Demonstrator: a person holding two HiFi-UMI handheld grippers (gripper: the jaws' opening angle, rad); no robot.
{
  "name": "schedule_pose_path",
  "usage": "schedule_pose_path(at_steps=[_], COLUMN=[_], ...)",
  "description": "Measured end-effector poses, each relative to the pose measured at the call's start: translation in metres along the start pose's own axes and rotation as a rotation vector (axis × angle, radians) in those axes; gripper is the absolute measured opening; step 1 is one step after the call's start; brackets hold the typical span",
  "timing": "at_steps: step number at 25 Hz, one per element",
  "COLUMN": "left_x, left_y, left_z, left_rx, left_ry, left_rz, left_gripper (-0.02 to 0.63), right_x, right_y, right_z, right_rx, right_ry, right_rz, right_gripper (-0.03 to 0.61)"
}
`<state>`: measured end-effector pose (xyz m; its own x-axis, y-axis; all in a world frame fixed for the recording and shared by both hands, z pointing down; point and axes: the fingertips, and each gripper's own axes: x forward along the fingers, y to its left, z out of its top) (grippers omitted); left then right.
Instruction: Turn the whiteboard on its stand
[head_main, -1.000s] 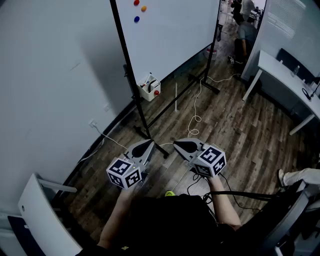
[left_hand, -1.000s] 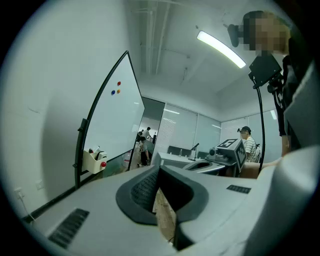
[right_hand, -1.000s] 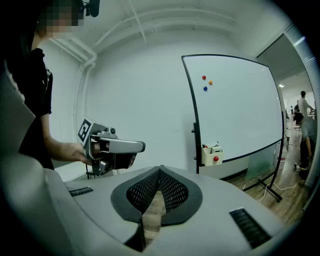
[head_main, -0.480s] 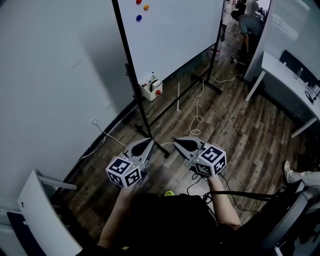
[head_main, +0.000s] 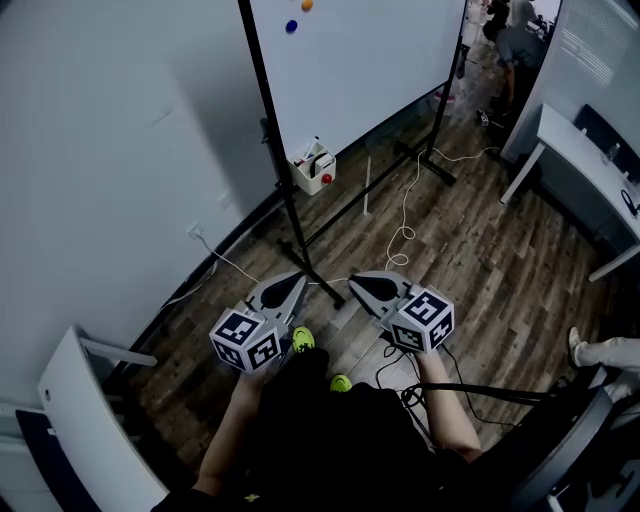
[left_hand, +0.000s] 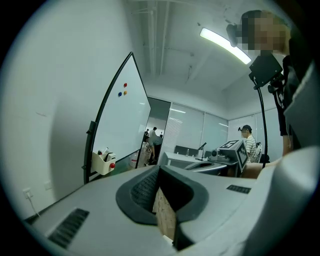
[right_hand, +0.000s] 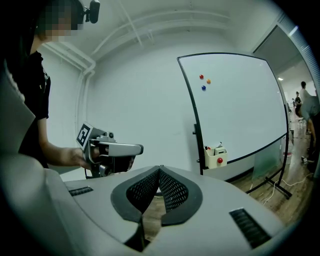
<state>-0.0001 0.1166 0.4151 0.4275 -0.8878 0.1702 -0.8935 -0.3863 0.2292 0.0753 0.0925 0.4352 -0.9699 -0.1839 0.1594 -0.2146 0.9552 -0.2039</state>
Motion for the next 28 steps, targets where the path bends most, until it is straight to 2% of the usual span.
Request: schedule_pose_path(at_steps=[7,15,28], left_x=[0.011,0.023,0.056], left_y=[0.012,0.035,0.101], left_z=[0.013,0.023,0.052], left_rx=[0.021,0.005,-0.008], left_ry=[-0.023,-0.049,-0.067], left_rz=[-0.01,-0.021,-0.041], left_gripper=[0.009,0.009,0.015], right_x=[0.012,0.028,0.083], right_y=[-0.013,-0.026,-0.069], right_z=[0.007,0.013,0.036], right_rx=[-0.009,-0.029,-0.027], right_ry=[-0.005,0.023,0.041], right_rz=[-0.02,-0.034,-0.061], right_gripper=[-0.003,-0.003,-0.003])
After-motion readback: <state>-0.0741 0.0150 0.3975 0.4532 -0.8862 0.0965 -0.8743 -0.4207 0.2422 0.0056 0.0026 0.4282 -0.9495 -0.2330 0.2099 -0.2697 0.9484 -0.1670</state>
